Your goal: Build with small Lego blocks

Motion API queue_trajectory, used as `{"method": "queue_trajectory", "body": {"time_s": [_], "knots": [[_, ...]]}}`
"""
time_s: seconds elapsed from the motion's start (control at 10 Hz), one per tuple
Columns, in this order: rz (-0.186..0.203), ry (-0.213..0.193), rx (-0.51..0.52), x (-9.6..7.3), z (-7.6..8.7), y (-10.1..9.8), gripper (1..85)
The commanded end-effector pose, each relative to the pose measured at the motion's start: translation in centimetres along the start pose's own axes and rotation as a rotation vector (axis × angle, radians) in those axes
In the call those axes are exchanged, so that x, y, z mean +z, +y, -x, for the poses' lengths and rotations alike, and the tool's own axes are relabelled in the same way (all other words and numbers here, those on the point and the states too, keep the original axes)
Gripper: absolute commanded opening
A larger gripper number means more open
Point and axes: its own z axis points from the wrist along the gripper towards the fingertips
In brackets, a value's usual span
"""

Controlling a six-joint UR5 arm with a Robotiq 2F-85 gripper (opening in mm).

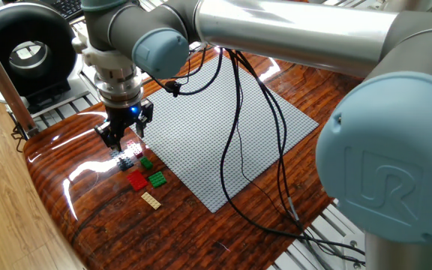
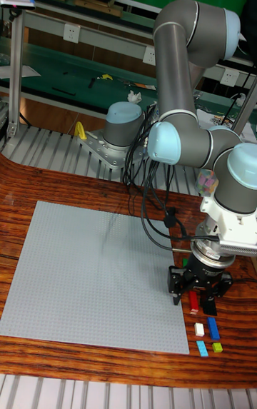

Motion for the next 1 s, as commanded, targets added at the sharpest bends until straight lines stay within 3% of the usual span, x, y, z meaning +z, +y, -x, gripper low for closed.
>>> {"method": "queue_trajectory", "body": {"time_s": [0.0,0.7,0.9], "knots": [[-0.001,0.001,0.045,-0.07,0.02,-0.22,58.0],[0.017,0.022,0.075,-0.08,-0.50,0.26,57.3],[0.023,0.024,0.086,-0.09,-0.53,0.42,53.7]]}}
